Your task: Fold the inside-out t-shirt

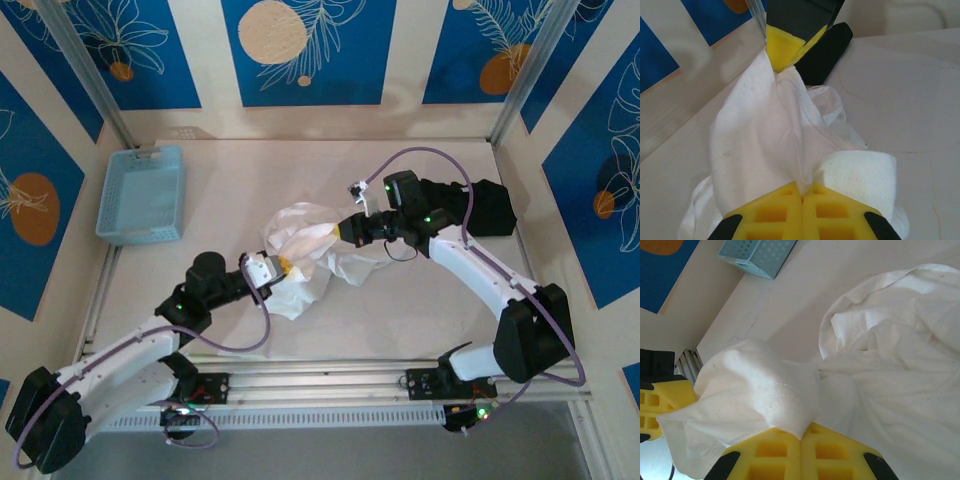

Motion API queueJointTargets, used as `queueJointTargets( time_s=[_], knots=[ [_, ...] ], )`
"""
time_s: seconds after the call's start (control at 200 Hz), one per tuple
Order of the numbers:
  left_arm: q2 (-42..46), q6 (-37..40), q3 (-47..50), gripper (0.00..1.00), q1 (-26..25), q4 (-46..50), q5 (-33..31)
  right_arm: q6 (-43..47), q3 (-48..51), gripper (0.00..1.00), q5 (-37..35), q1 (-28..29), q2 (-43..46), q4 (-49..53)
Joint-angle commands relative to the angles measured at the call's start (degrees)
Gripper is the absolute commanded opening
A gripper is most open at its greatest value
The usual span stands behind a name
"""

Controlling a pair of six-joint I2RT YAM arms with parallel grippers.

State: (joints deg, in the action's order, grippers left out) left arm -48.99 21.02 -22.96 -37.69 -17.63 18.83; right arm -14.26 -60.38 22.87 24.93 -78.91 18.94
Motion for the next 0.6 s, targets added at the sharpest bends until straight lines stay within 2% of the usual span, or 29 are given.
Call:
queueJointTargets(
  time_s=[0.0, 0.285, 0.595],
  knots=[
    [1.52, -3.0, 0.28, 0.02, -0.23, -2.61, 2.81, 1.58, -2.02, 0.0, 0.1, -0.23, 1.71, 1.25],
    [3.75, -6.07, 0.64, 0.04, -0.26, -4.25, 4.28, 2.78, -2.93, 0.0, -1.34, 0.28, 2.18, 3.49],
    [5.49, -6.11, -0.38, 0.03, -0.25, -2.15, 1.68, 5.4, -4.96, 0.0, -6.02, 2.38, 2.54, 8.47]
  ],
)
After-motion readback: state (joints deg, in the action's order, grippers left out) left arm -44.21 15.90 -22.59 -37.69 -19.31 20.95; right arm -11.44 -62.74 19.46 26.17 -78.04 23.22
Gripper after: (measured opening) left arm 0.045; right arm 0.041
